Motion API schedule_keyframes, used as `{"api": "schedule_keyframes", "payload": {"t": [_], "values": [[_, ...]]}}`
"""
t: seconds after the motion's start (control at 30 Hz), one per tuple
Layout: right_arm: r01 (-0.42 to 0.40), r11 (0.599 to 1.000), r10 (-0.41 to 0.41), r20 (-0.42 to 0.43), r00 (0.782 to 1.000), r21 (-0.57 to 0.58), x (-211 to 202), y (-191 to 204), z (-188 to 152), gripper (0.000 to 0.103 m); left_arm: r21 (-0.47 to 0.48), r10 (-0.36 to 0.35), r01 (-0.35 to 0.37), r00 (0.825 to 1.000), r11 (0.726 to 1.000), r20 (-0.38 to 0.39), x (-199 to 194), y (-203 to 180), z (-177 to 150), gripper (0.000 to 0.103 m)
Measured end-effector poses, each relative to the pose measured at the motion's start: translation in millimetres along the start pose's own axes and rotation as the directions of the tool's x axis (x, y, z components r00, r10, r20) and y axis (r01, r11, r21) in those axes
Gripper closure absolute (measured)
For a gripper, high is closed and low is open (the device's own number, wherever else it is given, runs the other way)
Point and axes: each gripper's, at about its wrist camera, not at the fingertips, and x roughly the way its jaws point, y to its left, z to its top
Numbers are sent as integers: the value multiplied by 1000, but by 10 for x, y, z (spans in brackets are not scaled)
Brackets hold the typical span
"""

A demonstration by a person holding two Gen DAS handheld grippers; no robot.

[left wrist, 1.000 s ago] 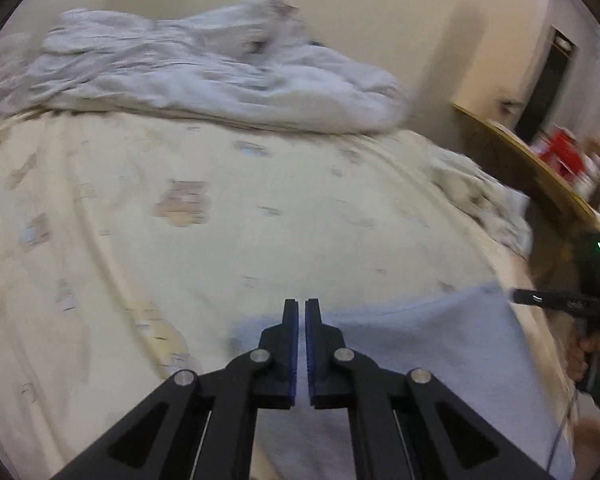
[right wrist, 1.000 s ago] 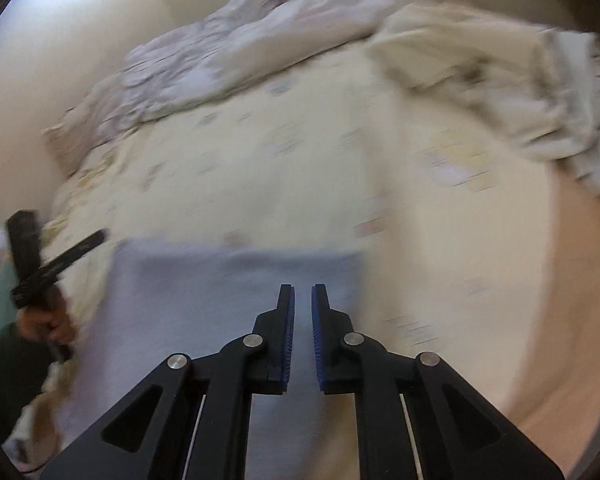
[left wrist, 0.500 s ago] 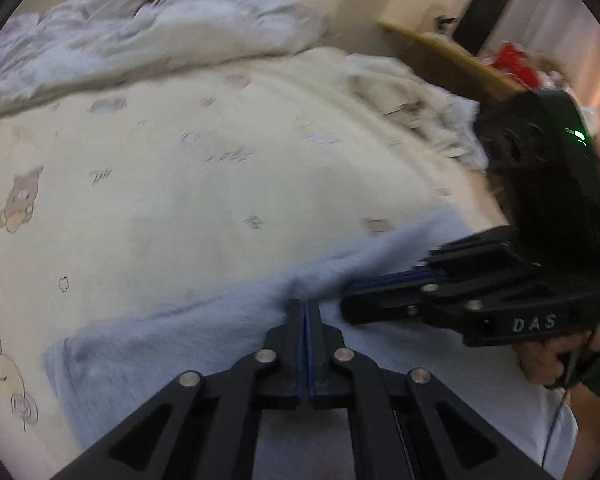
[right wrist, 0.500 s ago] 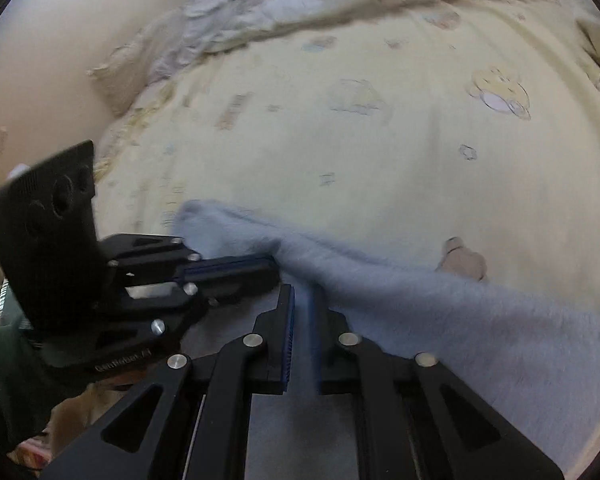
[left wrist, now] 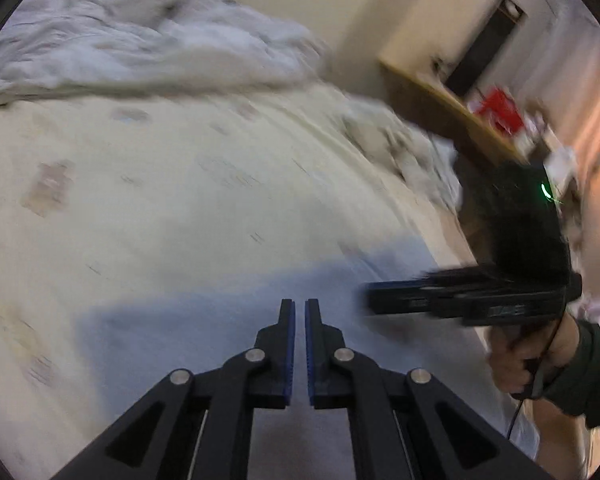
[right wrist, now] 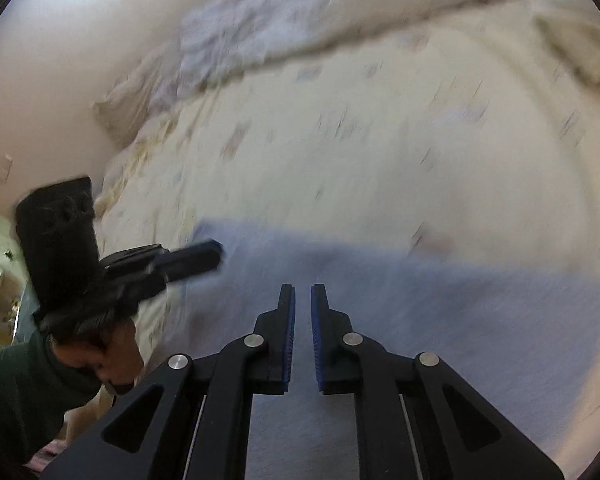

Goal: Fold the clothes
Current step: 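Smooth the grey shirt flat with both open grippers, then withdraw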

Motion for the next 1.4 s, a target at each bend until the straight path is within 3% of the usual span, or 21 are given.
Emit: {"api": "schedule_keyframes", "payload": {"t": [0.07,0.17,0.2,0.33,0.4,0.47,0.6,0.63,0.7,0.87,1.0,1.03,1.1,1.17,1.2,1.27,1.37,1.4], "values": [[35,999,-36,-32,999,-22,124,9,-57,96,12,78,-77,995,997,-64,156,-56,-100,98],[61,998,-61,-18,998,-9,50,-150,-70,101,-131,113,-120,992,984,-57,95,237,-107,99],[72,997,-72,-14,997,4,-12,-197,-74,101,-137,178,-181,983,974,-34,10,338,-86,99],[227,974,-226,24,974,-13,-314,-367,-67,100,-170,307,-306,951,936,-23,-251,741,-37,101],[307,952,-307,53,950,21,-510,-437,-72,92,-202,312,-300,950,932,26,-488,809,-55,100],[252,966,-255,79,964,47,-680,-423,-118,92,-214,308,-287,949,934,72,-684,777,-86,98],[153,988,-152,14,988,-16,-599,42,-394,92,-154,145,-135,988,979,55,-727,270,-305,98],[116,993,-116,-8,993,-26,-542,160,-493,92,-118,104,-98,994,988,45,-707,84,-388,94],[67,997,-70,-62,996,-41,-414,309,-715,92,-46,91,-90,996,995,9,-630,-203,-520,94],[190,971,-205,-102,973,-145,-365,392,-1063,93,-76,192,-205,970,976,-149,-363,-352,-931,94],[301,938,-322,-113,940,-172,-649,340,-1276,93,-59,299,-317,931,946,-208,-658,-458,-1100,94],[326,930,-346,-111,932,-170,-707,363,-1314,93,-80,296,-317,933,945,-204,-743,-511,-1118,94],[348,921,-366,-84,927,-178,-769,514,-1339,90,-119,207,-225,967,967,-150,-799,-683,-1056,87],[323,928,-335,-36,942,-186,-716,747,-1276,84,-97,146,-156,984,983,-99,-707,-994,-944,82],[317,930,-326,-19,945,-183,-629,860,-1229,74,-77,175,-183,980,980,-95,-602,-1133,-918,79],[350,919,-359,-15,933,-183,-464,950,-1240,72,-42,237,-242,967,969,-94,-387,-1386,-882,59],[457,870,-471,-41,881,-184,-267,917,-1360,69,-84,322,-339,931,937,-169,-145,-1323,-1059,59],[465,868,-476,-24,879,-172,-277,900,-1413,63,-71,340,-354,927,932,-162,-165,-1362,-1129,59]]}}
